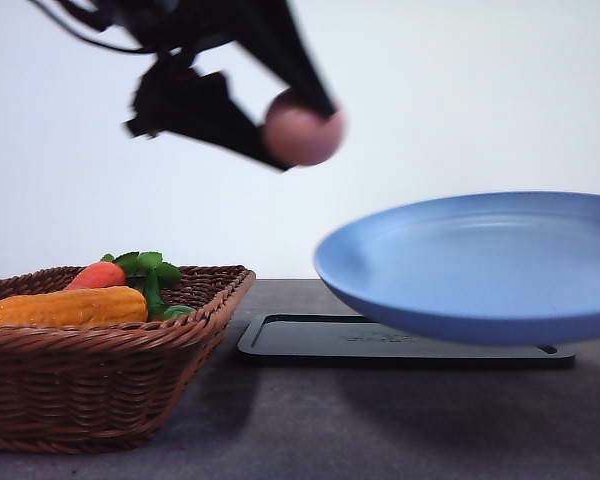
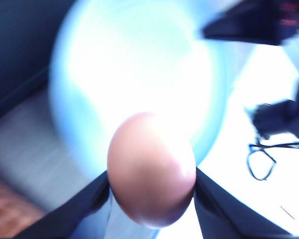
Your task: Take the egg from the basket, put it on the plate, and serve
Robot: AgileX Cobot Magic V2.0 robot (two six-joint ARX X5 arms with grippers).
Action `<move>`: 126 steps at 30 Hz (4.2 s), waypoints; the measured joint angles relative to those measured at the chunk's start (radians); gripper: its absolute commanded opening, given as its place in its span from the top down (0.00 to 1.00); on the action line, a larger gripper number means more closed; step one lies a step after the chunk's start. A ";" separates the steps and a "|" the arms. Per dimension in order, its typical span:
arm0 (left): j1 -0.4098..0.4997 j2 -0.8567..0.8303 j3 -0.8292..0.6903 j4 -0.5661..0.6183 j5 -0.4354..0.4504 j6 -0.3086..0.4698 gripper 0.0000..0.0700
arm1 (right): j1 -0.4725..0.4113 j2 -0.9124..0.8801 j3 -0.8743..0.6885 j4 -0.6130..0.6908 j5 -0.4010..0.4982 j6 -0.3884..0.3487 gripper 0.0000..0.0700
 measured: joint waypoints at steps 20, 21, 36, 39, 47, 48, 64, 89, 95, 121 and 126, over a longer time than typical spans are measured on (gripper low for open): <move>-0.216 0.104 0.000 0.063 -0.405 0.167 0.57 | 0.001 0.025 0.000 -0.092 -0.145 0.026 1.00; -0.216 0.113 0.000 0.062 -0.405 0.167 0.56 | 0.001 0.025 0.000 -0.094 -0.144 0.026 1.00; -0.219 0.080 0.000 0.003 -0.405 0.166 0.39 | 0.001 0.063 0.000 -0.105 -0.133 0.026 1.00; -0.218 -0.003 0.001 -0.020 -0.405 0.166 0.39 | 0.001 0.106 0.000 -0.097 -0.133 0.025 1.00; -0.189 -0.250 0.009 -0.051 -0.429 0.166 0.39 | -0.003 0.274 0.000 0.092 -0.143 0.026 1.00; -0.185 -0.280 0.009 -0.051 -0.439 0.166 0.39 | -0.006 0.299 0.001 0.120 -0.145 0.027 1.00; -0.157 -0.651 0.009 -0.113 -0.690 0.166 0.39 | -0.029 0.790 0.403 0.208 -0.127 0.048 1.00; -0.157 -0.679 0.010 -0.174 -0.720 0.154 0.39 | -0.047 0.928 0.529 0.251 -0.094 0.049 0.66; -0.157 -0.665 0.010 -0.174 -0.720 0.154 0.40 | -0.105 0.926 0.582 0.218 -0.096 0.045 0.66; 0.200 -0.392 -0.037 -0.158 -0.799 0.195 1.00 | 0.103 0.320 0.344 0.074 0.198 -0.091 1.00; 0.298 -0.482 -0.209 -0.054 -0.744 0.145 1.00 | 0.251 0.135 0.123 0.298 0.419 -0.094 1.00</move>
